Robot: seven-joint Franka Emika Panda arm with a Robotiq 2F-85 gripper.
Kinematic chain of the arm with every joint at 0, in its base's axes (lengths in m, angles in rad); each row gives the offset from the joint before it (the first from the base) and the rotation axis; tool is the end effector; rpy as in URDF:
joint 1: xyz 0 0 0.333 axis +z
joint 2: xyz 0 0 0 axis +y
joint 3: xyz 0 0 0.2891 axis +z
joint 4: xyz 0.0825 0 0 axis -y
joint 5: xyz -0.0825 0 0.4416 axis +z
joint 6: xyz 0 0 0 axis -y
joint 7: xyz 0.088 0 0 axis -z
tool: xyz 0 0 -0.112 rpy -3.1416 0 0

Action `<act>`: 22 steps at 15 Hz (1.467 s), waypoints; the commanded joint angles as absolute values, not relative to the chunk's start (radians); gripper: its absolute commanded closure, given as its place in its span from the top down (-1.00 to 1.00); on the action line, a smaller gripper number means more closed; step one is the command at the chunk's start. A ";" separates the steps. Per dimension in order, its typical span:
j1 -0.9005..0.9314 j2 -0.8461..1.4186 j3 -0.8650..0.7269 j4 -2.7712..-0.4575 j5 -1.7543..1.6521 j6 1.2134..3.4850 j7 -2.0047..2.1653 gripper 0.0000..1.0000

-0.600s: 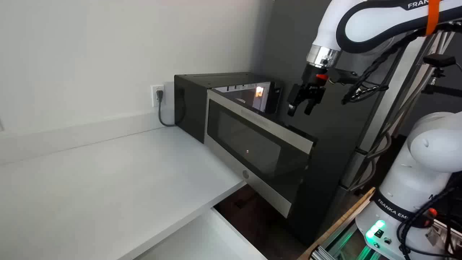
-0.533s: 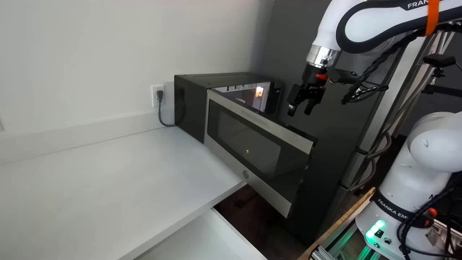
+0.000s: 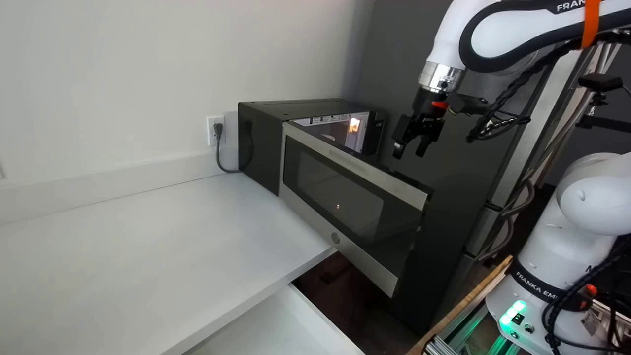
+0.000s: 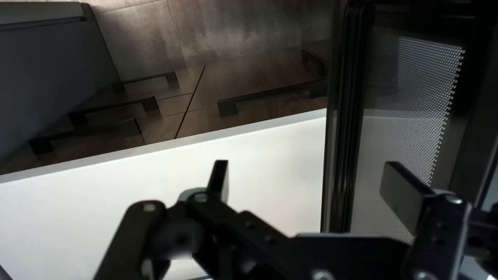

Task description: Close the microwave door

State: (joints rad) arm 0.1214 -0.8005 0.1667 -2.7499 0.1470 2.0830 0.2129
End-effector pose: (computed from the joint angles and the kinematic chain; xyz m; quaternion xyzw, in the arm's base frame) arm 0.3786 0.1089 0.4040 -0.9977 0.0155 -0.0618 0.0210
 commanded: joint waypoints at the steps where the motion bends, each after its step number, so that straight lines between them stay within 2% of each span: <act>1: 0.121 -0.801 0.167 -2.748 0.147 2.080 0.212 1.00; 15: 0.127 -0.852 0.386 -2.504 0.128 1.933 0.505 1.00; 16: 0.137 -0.839 0.397 -2.498 0.142 1.939 0.502 0.53; 18: 0.159 -0.800 0.427 -2.501 0.170 1.954 0.501 0.32; 19: 0.170 -0.779 0.440 -2.506 0.182 1.967 0.500 0.11; 22: 0.205 -0.710 0.464 -2.514 0.218 2.009 0.492 -0.33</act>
State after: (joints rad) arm 0.1711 -0.7902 0.4473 -2.5137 0.1759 1.9651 0.4903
